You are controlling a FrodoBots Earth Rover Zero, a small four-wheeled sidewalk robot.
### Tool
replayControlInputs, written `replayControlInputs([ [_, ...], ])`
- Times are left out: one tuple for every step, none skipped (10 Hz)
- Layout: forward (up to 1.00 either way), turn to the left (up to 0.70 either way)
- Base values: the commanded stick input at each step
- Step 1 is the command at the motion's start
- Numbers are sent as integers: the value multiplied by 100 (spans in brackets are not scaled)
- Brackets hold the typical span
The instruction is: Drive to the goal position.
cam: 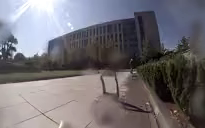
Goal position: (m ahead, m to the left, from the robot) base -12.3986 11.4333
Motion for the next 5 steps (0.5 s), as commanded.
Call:
replayControlInputs([
  [5, 0],
  [5, 0],
  [6, 0],
  [5, 0],
  [5, 0],
])
